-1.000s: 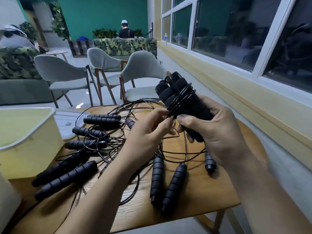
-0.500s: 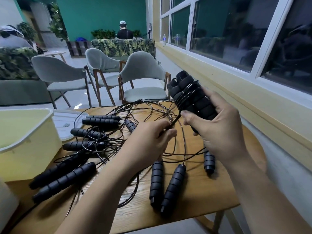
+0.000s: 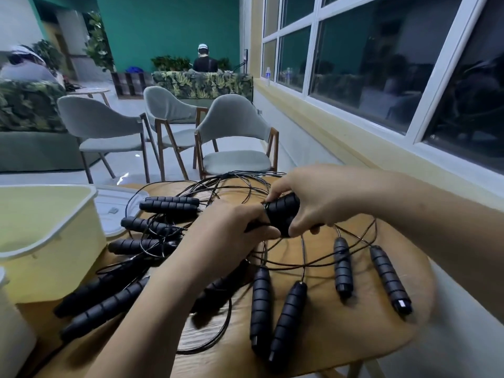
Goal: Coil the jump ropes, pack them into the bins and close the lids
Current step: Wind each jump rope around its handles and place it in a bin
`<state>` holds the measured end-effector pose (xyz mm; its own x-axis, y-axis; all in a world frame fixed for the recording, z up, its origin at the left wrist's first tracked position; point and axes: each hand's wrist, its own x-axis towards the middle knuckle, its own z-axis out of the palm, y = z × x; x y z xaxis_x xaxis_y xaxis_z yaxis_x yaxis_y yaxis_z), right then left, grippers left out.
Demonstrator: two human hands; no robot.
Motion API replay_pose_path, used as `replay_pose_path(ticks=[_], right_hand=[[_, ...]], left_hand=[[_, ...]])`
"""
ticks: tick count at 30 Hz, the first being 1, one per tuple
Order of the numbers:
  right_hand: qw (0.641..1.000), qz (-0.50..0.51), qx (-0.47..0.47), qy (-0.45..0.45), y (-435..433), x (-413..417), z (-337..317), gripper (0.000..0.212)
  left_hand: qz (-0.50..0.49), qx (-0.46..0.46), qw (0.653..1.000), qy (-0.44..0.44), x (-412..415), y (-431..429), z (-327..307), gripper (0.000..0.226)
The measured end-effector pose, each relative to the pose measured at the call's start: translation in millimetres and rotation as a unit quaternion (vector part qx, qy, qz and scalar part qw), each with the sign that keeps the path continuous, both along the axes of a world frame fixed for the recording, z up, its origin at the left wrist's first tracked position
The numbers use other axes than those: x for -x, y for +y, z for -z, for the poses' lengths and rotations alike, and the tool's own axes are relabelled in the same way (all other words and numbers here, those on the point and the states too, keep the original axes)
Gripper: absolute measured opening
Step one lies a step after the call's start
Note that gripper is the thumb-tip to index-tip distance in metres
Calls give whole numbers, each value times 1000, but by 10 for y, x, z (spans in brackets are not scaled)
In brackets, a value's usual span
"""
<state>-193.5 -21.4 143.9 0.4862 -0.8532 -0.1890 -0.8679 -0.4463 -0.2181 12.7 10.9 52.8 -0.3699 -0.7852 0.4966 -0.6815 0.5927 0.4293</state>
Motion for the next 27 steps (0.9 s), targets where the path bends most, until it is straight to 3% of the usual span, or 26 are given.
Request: replay_pose_path(ticks=[6,12,19,23,24,25,27], right_hand=[[964,-55,-257,-42,-41,74,-134,51],[888,-95,-428,-137,-46,236,-116,53],[802,-133,-485,-323,-35,308,69,79],[799,-117,-426,-409,11,184,73,83],[798,-102,-410,-430,37,144,64,82],[798,-83,-390,-452,59,105,57,83],[806,-36,-339,-483,95,43,48,87]], left_hand=[[57,30,995,74,-52,106,-136,37],[113,68,989,73,-8,204,-207,22],[22,150,988,-1,-164,130,-191,13],[-17,132,990,-48,-137,78,-124,20],[-33,122,991,-32,-120,94,-115,32],[-37,49,998,19,-95,98,-82,39],[-17,-58,994,94,-64,138,-81,35]])
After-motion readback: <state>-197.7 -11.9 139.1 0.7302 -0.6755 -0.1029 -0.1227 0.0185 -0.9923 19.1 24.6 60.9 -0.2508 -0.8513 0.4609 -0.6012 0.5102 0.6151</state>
